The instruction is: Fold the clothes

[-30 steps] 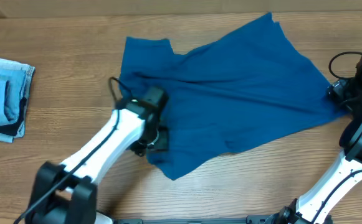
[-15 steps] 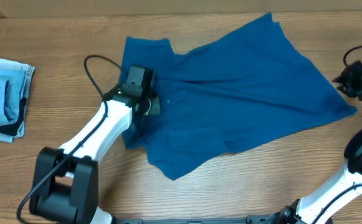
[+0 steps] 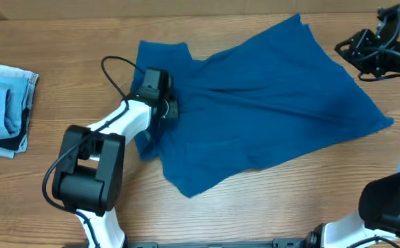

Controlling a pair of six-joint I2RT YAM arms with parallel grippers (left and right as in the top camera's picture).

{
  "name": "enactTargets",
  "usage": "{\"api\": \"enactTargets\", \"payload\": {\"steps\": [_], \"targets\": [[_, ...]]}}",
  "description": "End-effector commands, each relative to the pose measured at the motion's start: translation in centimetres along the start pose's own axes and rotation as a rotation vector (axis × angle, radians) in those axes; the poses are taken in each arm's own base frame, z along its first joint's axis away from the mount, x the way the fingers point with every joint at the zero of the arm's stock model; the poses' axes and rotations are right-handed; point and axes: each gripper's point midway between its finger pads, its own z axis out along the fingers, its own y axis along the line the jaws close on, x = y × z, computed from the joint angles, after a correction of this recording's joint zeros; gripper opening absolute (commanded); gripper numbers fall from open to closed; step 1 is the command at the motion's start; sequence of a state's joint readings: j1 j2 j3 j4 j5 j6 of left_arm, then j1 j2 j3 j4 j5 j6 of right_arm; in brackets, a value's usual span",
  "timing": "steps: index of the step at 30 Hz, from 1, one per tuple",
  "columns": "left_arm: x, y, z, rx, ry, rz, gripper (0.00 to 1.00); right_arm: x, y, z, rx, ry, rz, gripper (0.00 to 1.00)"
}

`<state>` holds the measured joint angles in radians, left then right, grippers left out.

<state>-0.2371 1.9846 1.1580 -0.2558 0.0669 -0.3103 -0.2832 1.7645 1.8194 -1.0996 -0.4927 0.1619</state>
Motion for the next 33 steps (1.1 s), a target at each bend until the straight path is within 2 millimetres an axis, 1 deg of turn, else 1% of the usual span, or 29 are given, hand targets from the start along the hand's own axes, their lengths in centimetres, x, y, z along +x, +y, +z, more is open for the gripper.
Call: {"api": "enactTargets", "payload": {"steps": [1,3,4,5,7,10,12,14,15,16,18,19,21,23,24,25,26,28,31,33], "targets": [[2.3,9.6,3.8,-0.170,0.103,-0.136,0.04,-0.5,1.8,-0.9,-0.010,-0.033,-0.063,0.27],[0.1,11.9,3.6,-0.182,0.060,-0.189,0.04,-0.4,2.0,-0.7,0.002,-0.033,-0.072,0.27],[-1.4,12.9,3.4,-0.186,0.032,-0.209,0.04,-0.3,2.1,-0.6,0.003,-0.031,-0.077,0.27],[-3.9,14.3,3.0,-0.179,-0.017,-0.231,0.04,-0.2,2.3,-0.5,0.001,-0.028,-0.081,0.27],[-8.7,15.7,1.6,-0.158,-0.112,-0.235,0.05,-0.2,2.1,-0.4,0.028,-0.029,-0.085,0.28],[-12.9,16.5,-0.8,-0.159,-0.180,-0.213,0.09,0.0,1.1,-0.4,0.089,-0.025,-0.078,0.32],[-15.2,17.0,-3.1,-0.180,-0.187,-0.156,0.12,0.5,-0.2,-0.2,0.158,-0.009,-0.056,0.33],[-16.7,17.4,-5.4,-0.193,-0.181,-0.124,0.14,0.9,-1.0,0.3,0.183,0.004,-0.020,0.34],[-17.3,17.3,-6.8,-0.189,-0.165,-0.128,0.18,1.2,-1.3,0.7,0.188,0.021,-0.004,0.37],[-17.5,17.0,-7.7,-0.179,-0.151,-0.130,0.25,1.8,-1.8,1.3,0.197,0.049,0.013,0.38],[-17.5,15.6,-9.5,-0.128,-0.106,-0.115,0.29,3.6,-2.9,2.4,0.219,0.125,0.064,0.39],[-17.2,14.4,-10.5,-0.088,-0.071,-0.109,0.32,4.8,-3.7,3.2,0.234,0.176,0.086,0.42],[-16.1,12.4,-12.2,-0.031,0.005,-0.110,0.33,6.6,-5.0,4.6,0.254,0.246,0.116,0.44],[-14.0,10.6,-13.7,-0.007,0.106,-0.115,0.35,8.2,-6.2,5.9,0.269,0.297,0.139,0.46],[-12.8,9.8,-14.1,-0.003,0.162,-0.107,0.38,8.8,-6.7,6.5,0.274,0.313,0.151,0.46],[-11.8,9.3,-14.2,-0.001,0.203,-0.105,0.40,9.1,-7.0,6.8,0.278,0.321,0.162,0.48],[-10.5,8.8,-14.4,-0.002,0.256,-0.106,0.40,9.6,-7.2,7.0,0.282,0.332,0.174,0.50],[-8.2,7.7,-14.8,0.008,0.355,-0.107,0.36,10.3,-7.5,7.2,0.288,0.350,0.181,0.51],[-5.5,4.8,-15.5,0.048,0.470,-0.048,0.35,11.9,-8.5,7.7,0.310,0.388,0.196,0.52],[-4.1,3.1,-15.7,0.035,0.525,0.004,0.36,13.1,-9.2,8.4,0.317,0.406,0.207,0.52]]}}
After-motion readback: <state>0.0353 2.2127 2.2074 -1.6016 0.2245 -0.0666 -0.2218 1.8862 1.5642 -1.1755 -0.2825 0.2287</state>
